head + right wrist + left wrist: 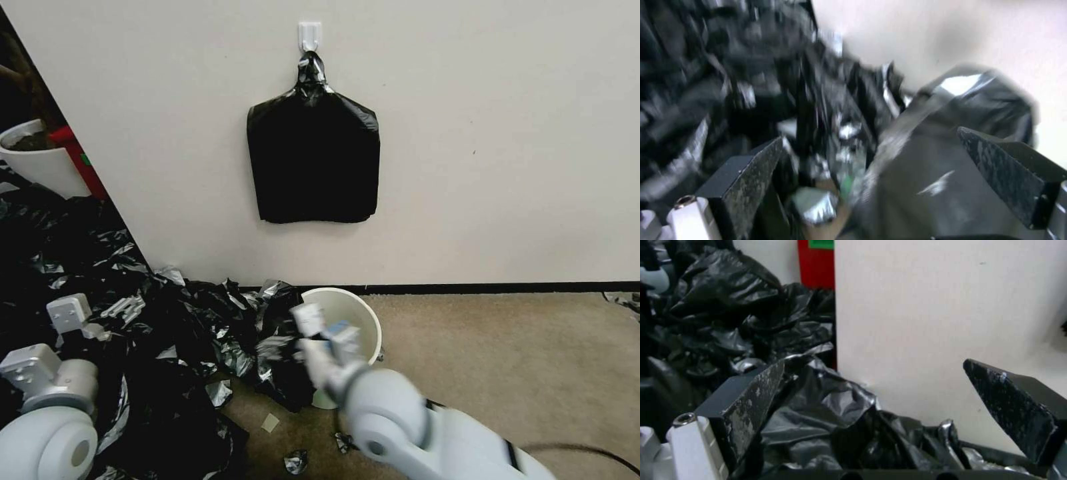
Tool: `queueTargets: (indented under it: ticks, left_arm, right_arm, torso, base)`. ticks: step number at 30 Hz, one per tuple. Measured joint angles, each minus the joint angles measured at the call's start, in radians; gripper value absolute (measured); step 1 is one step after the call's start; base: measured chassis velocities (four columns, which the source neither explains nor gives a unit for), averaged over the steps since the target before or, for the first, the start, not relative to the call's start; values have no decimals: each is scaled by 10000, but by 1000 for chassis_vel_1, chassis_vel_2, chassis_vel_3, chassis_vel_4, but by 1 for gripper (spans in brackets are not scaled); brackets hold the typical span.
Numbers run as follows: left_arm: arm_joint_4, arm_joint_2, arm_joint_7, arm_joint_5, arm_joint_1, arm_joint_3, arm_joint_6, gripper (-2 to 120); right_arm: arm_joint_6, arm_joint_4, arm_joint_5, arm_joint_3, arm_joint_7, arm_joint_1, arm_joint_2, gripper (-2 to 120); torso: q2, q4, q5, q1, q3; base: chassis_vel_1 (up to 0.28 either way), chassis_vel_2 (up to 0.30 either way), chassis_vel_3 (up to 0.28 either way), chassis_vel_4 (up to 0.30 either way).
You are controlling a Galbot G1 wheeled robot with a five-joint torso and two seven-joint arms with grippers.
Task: Place a trash bag onto the trash bin.
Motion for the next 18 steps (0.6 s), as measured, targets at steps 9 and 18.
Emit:
queueTargets:
  ticks: [9, 18]
  left_arm:
    - [95, -105, -9, 23, -7, 3, -67, 100]
    - [154, -230, -40, 217, -179, 390, -101, 100]
  right_arm:
    - [-635, -1364, -1655, -628, 542, 482, 464, 100]
    - [-445, -1362, -2421, -500, 501, 305, 25, 86]
  torso:
    - [0, -4, 2, 0, 0]
    - [0, -4, 3, 0, 0]
  base:
    - [0, 0, 0, 0]
    - [0, 0, 0, 0]
